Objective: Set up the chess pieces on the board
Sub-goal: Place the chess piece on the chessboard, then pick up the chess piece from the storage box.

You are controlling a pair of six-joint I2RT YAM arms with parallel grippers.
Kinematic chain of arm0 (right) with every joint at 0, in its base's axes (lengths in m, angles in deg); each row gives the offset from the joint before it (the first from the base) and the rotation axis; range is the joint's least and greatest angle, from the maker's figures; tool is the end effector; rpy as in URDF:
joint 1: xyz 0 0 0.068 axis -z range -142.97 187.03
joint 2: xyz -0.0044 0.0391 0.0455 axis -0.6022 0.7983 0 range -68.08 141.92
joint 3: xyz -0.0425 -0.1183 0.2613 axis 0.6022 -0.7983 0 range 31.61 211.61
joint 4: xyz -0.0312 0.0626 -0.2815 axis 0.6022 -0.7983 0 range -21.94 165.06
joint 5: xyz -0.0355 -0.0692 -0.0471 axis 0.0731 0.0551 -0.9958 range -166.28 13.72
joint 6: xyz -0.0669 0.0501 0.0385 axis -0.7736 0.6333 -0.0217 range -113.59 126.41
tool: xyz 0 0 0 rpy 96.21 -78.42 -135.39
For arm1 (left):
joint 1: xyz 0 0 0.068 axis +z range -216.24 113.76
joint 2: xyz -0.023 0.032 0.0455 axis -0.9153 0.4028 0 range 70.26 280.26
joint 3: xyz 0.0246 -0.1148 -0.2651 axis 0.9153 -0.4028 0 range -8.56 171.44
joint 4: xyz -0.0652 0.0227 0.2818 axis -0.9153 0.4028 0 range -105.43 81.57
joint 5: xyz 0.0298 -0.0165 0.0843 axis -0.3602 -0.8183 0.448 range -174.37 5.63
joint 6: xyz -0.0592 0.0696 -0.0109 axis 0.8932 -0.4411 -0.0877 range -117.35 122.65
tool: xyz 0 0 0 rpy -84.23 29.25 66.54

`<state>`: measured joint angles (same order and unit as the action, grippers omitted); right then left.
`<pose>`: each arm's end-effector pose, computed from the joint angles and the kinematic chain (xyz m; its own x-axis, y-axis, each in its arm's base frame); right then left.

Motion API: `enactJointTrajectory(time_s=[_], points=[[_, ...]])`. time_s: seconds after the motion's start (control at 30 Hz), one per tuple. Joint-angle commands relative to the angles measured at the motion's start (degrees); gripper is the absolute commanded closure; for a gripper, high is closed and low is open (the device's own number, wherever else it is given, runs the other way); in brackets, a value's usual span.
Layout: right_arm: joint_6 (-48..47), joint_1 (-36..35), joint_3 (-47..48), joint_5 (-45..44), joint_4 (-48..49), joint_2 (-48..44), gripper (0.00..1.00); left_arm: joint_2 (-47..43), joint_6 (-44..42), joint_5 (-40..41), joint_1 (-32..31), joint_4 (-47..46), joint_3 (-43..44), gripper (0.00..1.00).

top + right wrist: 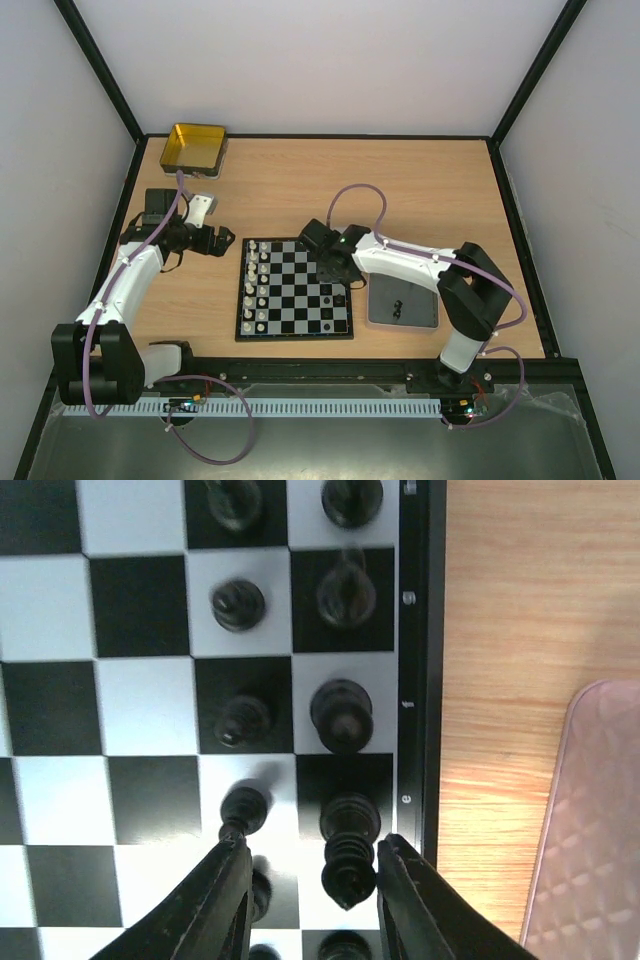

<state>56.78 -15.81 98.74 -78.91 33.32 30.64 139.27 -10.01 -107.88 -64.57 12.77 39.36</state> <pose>0.2288 0.2954 0.1488 -0.9761 -0.0141 -0.2168 -0.0570 0.9796 0.1929 0.2962 -0.0242 0.2199 -0.6882 0.1808 -0.7026 0.3936 0.9066 -0.1522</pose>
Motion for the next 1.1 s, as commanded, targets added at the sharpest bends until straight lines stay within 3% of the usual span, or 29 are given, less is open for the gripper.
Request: enactJointTrajectory(time_s=[0.0, 0.2, 0.37, 0.7, 1.07], points=[[-0.6, 0.3, 4.8, -3.7, -5.5, -2.4, 0.66, 0.2, -0.4, -0.1, 0.2, 0.7, 0.8, 0.01], [-1.0, 0.3, 9.9, -7.5, -12.8, -4.7, 0.63, 0.4, -0.4, -0.1, 0.2, 0.7, 0.8, 0.01], [0.4, 1.7, 9.9, -11.0, -16.8, -12.2, 0.62, 0.4, -0.4, 0.0, 0.2, 0.7, 0.8, 0.01], [0.5, 13.2, -8.9, -4.4, -14.1, -29.1, 0.62, 1.3, -0.4, 0.1, 0.1, 0.8, 0.9, 0.01], [1.3, 14.5, -20.8, 1.0, -11.6, -35.3, 0.59, 4.1, 0.0, 0.8, -0.2, 1.1, 1.8, 0.01]])
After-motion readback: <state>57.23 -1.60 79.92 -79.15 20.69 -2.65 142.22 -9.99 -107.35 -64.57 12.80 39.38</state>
